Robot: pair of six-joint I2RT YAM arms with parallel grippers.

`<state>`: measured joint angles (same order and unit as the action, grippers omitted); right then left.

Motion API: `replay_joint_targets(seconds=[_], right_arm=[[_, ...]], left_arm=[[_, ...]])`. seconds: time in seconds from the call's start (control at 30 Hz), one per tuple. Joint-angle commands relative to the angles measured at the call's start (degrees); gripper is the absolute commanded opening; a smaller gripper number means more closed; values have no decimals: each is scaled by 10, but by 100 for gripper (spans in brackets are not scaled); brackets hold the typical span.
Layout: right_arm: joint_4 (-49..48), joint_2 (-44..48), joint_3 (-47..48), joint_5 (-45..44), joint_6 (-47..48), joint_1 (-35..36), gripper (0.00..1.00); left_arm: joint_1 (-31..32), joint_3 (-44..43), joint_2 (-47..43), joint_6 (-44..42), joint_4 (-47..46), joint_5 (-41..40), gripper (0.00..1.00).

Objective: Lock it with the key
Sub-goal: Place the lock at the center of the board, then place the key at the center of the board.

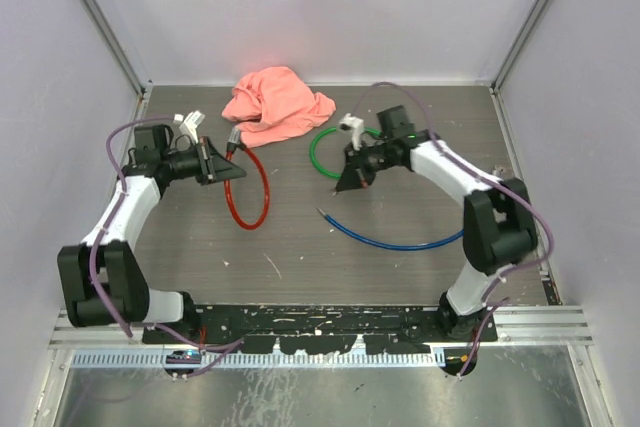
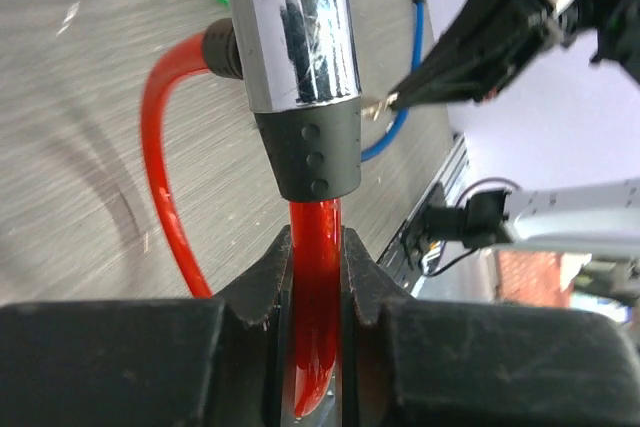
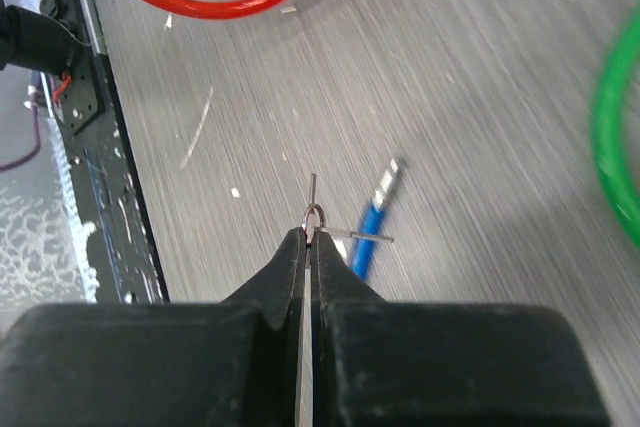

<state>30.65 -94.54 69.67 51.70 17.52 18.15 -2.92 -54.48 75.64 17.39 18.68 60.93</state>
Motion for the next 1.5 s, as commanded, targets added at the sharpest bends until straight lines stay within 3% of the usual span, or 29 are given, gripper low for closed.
replay_joint_targets(seconds=[0.0, 0.17, 0.3, 0.33, 0.43, 0.5, 0.63, 0.77, 0.9, 1.1, 1.13, 1.2, 1.23, 1.37, 1.47], right_arm=[[-103, -88, 75, -38, -108, 100, 1], [-109, -217, 190, -68, -172, 150, 3], [-93, -303, 280, -87, -187, 172, 7], [-85, -320, 302, -95, -188, 179, 11], [-52, -354, 354, -141, -166, 197, 38], [-42, -356, 370, -182, -149, 201, 51], [-24, -311, 357, -273, -76, 199, 60], [-25, -215, 298, -314, 5, 195, 61], [-13, -99, 225, -263, 67, 186, 61], [17, 84, 74, -207, 160, 154, 62], [26, 114, 48, -195, 170, 142, 65], [73, 162, -3, -175, 205, 118, 80], [109, 177, -17, -179, 237, 113, 81], [176, 213, -81, -229, 291, 92, 81], [130, 241, -145, -267, 304, 75, 81]], left_arm=[[-52, 14, 34, 88, -12, 16, 1], [-92, -10, 75, 75, 7, -74, 4], [-101, -44, 117, 48, 51, -151, 14], [-101, -52, 125, 39, 64, -174, 18], [-101, -63, 129, 26, 93, -272, 38], [-101, -65, 111, 21, 106, -349, 53], [-101, -52, 48, 20, 102, -521, 76], [-101, -15, -44, 17, 71, -604, 93], [-101, 20, -133, 35, 23, -565, 98], [-101, 95, -229, 145, -87, -343, 99], [-102, 106, -238, 161, -102, -312, 98], [-101, 130, -253, 186, -131, -241, 98], [-101, 139, -259, 193, -145, -212, 98], [-79, 146, -279, 158, -87, -186, 99], [-43, 137, -289, 89, -9, -203, 100]])
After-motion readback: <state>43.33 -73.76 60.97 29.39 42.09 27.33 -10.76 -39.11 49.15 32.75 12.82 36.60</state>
